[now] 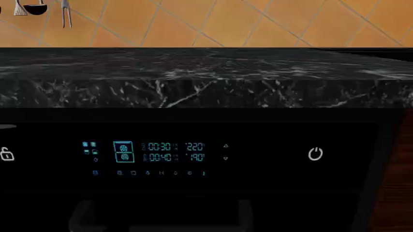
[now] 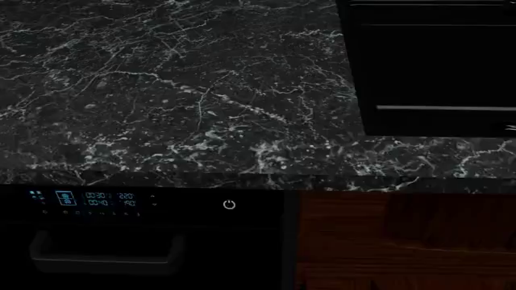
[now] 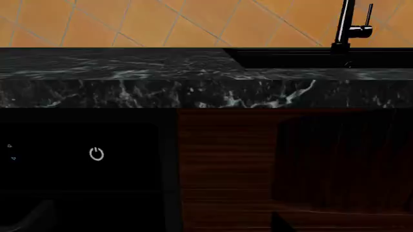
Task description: Place the eggs and milk next to the bowl.
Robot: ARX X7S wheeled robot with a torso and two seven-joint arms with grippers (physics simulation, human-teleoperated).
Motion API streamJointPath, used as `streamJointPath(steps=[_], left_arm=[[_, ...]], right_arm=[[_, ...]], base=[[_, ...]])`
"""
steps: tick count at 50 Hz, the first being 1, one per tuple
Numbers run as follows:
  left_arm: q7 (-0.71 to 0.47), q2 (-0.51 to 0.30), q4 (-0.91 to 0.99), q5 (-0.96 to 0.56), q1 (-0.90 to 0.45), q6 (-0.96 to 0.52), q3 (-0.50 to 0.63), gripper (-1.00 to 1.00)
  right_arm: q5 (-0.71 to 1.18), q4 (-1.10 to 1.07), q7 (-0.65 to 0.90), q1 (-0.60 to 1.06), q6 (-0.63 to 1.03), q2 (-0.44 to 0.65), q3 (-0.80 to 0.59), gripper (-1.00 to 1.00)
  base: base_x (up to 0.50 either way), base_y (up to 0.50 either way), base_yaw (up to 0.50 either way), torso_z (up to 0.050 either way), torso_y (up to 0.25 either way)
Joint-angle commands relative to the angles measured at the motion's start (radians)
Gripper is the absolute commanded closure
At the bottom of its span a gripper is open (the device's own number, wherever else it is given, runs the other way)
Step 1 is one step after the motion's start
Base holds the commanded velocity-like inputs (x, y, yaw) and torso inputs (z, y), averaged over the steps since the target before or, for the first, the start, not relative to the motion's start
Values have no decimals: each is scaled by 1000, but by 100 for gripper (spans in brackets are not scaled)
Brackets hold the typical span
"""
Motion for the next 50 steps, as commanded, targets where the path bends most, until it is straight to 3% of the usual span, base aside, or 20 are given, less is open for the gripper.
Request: streamJointPath(steps=[1, 16, 33, 34, 35, 36, 41, 50], left_arm=[[-11, -10, 0, -10, 0, 0, 11, -100], [-96, -44, 40, -38, 31, 2, 72, -100], [-96, -44, 40, -38, 31, 2, 72, -100], [-55, -51, 228, -102, 139, -55, 135, -100], [-115, -62, 78, -55, 37, -5, 91, -100], [-121, -65, 52, -45, 36, 4, 96, -100], [-132, -71, 64, -56, 40, -8, 100, -100], [-129, -86, 85, -89, 46, -22, 108, -100]], right_arm=[[9, 0, 13, 0, 0, 9, -13, -100], [55, -47, 50, -22, 4, 51, -67, -100], [55, -47, 50, -22, 4, 51, -67, -100], [112, -91, 95, -74, -34, 58, -187, -100], [106, -46, 114, -18, -4, 106, -130, -100], [107, -47, 114, -16, -2, 107, -133, -100], [109, -50, 121, -19, -3, 113, -139, -100], [116, -47, 128, -18, -6, 118, -153, -100]], base=[[0, 0, 0, 0, 0], [0, 0, 0, 0, 0], [0, 0, 0, 0, 0], [0, 0, 0, 0, 0], [0, 0, 0, 0, 0], [0, 0, 0, 0, 0], [0, 0, 0, 0, 0], [0, 0, 0, 49, 0]])
